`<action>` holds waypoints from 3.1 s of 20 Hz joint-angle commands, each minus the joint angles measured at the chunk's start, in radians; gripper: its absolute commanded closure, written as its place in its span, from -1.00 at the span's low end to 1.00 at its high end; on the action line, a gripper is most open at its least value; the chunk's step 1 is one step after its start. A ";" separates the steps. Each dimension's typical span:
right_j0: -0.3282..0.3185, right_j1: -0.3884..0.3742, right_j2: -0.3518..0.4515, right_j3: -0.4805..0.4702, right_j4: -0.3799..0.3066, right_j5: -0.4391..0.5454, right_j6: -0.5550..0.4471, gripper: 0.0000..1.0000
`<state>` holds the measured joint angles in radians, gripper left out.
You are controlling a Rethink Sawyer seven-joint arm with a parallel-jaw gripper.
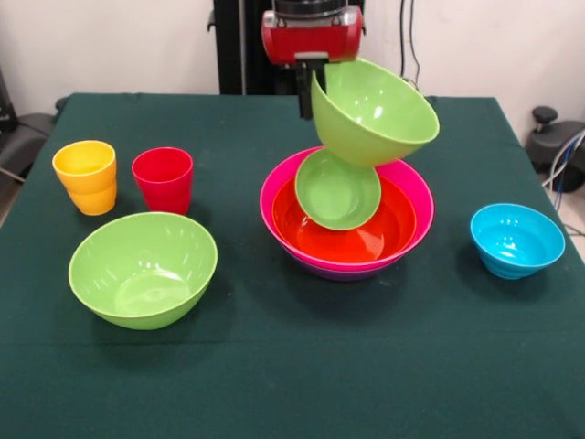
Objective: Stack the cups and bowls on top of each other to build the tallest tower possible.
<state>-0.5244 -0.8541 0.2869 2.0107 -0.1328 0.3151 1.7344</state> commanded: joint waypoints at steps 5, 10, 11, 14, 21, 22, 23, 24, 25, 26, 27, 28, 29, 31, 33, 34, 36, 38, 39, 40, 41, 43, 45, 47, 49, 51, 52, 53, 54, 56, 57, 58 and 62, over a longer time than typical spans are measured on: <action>-0.008 -0.149 0.057 0.030 0.038 0.192 0.030 1.00; 0.000 -0.049 0.046 -0.006 -0.002 0.116 0.046 1.00; 0.008 -0.027 0.037 -0.019 -0.012 0.101 0.052 1.00; 0.028 0.024 0.014 -0.054 -0.035 0.072 0.063 1.00; 0.057 0.149 -0.031 -0.114 -0.075 -0.028 0.073 1.00; 0.058 0.160 -0.034 -0.117 -0.079 -0.040 0.071 1.00; 0.058 0.166 -0.036 -0.118 -0.080 -0.048 0.070 1.00; 0.057 0.173 -0.037 -0.127 -0.081 -0.049 0.066 1.00; 0.055 0.176 -0.037 -0.127 -0.082 -0.052 0.064 1.00; 0.052 0.184 -0.036 -0.135 -0.083 -0.053 0.059 1.00; 0.046 0.191 -0.033 -0.136 -0.084 -0.061 0.057 1.00; 0.041 0.199 -0.030 -0.137 -0.086 -0.069 0.054 1.00; 0.036 0.207 -0.027 -0.139 -0.089 -0.077 0.052 1.00; 0.028 0.220 -0.022 -0.142 -0.092 -0.086 0.046 1.00; 0.022 0.229 -0.017 -0.143 -0.093 -0.092 0.045 1.00; 0.019 0.236 -0.015 -0.141 -0.095 -0.097 0.045 1.00; 0.022 0.240 -0.019 -0.135 -0.101 -0.110 0.050 1.00; 0.024 0.253 -0.021 -0.131 -0.107 -0.130 0.056 1.00; 0.024 0.262 -0.021 -0.132 -0.111 -0.140 0.055 1.00; 0.020 0.265 -0.016 -0.130 -0.115 -0.144 0.051 1.00; 0.014 0.268 -0.010 -0.130 -0.120 -0.142 0.043 1.00; 0.000 0.266 -0.002 -0.117 -0.131 -0.145 0.032 1.00; -0.021 0.269 0.014 -0.111 -0.142 -0.144 0.016 1.00; -0.047 0.276 0.031 -0.101 -0.159 -0.152 0.002 1.00; -0.078 0.279 0.050 -0.085 -0.179 -0.156 -0.011 1.00; -0.115 0.277 0.076 -0.065 -0.198 -0.154 -0.023 1.00; -0.138 0.278 0.092 -0.056 -0.208 -0.152 -0.031 1.00; -0.157 0.273 0.104 -0.047 -0.215 -0.146 -0.037 1.00; -0.174 0.267 0.115 -0.039 -0.221 -0.138 -0.040 1.00; -0.201 0.251 0.134 -0.030 -0.223 -0.113 -0.045 1.00; -0.209 0.247 0.140 -0.030 -0.225 -0.104 -0.044 1.00; -0.210 0.250 0.144 -0.036 -0.229 -0.098 -0.040 1.00; -0.201 0.283 0.146 -0.053 -0.247 -0.116 -0.015 1.00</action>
<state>-0.7358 -0.6209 0.3726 1.9345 -0.2948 0.1997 1.7344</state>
